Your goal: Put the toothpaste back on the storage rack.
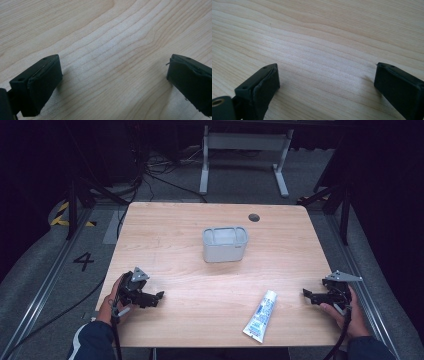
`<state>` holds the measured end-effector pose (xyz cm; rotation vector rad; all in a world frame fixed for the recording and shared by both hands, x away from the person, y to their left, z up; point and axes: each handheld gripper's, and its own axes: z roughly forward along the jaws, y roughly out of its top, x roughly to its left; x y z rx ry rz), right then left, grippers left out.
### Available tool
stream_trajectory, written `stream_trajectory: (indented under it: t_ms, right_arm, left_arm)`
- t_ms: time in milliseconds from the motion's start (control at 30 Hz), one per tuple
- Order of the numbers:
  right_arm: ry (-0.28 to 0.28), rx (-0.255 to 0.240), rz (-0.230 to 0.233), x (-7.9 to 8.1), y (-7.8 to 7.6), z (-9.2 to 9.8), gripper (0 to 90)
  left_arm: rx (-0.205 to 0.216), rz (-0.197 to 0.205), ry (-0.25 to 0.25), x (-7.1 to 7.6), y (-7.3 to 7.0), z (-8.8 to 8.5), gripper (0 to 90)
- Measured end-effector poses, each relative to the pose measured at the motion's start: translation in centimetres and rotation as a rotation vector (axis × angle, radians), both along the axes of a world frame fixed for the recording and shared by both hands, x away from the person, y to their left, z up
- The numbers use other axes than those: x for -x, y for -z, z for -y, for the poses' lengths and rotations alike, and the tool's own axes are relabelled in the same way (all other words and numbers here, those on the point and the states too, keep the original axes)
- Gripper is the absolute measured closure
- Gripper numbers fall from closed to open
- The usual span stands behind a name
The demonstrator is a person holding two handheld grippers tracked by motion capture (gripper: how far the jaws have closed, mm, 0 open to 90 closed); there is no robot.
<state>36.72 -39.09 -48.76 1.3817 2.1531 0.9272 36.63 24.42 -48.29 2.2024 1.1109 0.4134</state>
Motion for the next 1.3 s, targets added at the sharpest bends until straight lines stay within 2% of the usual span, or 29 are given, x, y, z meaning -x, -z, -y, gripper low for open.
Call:
stream_trajectory:
  t_ms: [300,367,433,467,533,567,633,733,867,967,1000,1033,1100,1300]
  right_arm:
    - [-0.016,0.003,-0.006,0.0,-0.1,0.0,6.4]
    - [-0.034,0.013,-0.003,0.0,-0.1,0.0,6.4]
    - [-0.058,0.032,0.006,0.0,-0.2,0.0,6.4]
    - [-0.079,0.044,0.002,0.0,-0.3,0.0,7.3]
    - [-0.116,0.041,-0.025,0.0,-0.7,0.1,16.2]
    - [-0.141,0.044,-0.034,0.1,-0.8,0.1,19.4]
    - [-0.185,0.062,-0.036,0.3,-1.2,-0.1,17.4]
    - [-0.220,0.048,-0.031,0.5,-1.8,-0.3,17.4]
    - [-0.322,0.053,-0.004,1.4,-3.1,-1.2,17.9]
    - [-0.400,0.074,0.020,2.0,-4.1,-2.2,19.0]
    - [-0.447,0.091,0.029,2.2,-4.6,-2.9,19.1]
    - [-0.447,0.091,0.029,2.2,-4.6,-2.9,19.1]
    - [-0.503,0.105,0.037,2.4,-5.2,-3.9,19.3]
    - [-0.646,0.145,0.026,2.7,-6.3,-6.8,20.6]
  left_arm:
    - [-0.001,0.006,0.022,0.3,0.0,-0.3,0.3]
    - [-0.006,0.007,0.029,0.4,0.0,-0.4,0.3]
    - [0.008,-0.002,0.016,0.6,0.0,-0.3,0.4]
    - [0.008,-0.002,0.020,0.6,0.0,-0.3,0.4]
    - [-0.003,0.009,0.037,0.5,0.0,-0.4,0.2]
    - [0.008,-0.003,0.035,0.6,0.1,-0.4,0.2]
    - [0.005,0.002,0.045,0.6,0.1,-0.4,0.2]
    - [0.008,-0.002,0.050,0.6,0.0,-0.5,0.2]
    - [0.005,-0.001,0.051,0.6,0.0,-0.5,0.2]
    - [0.007,-0.002,0.050,0.6,0.0,-0.5,0.2]
    - [0.005,-0.001,0.051,0.6,0.0,-0.5,0.2]
    - [0.004,-0.001,0.051,0.6,0.0,-0.5,0.2]
    - [0.005,0.000,0.051,0.6,0.0,-0.5,0.2]
    - [0.006,-0.001,0.052,0.6,0.0,-0.5,0.2]
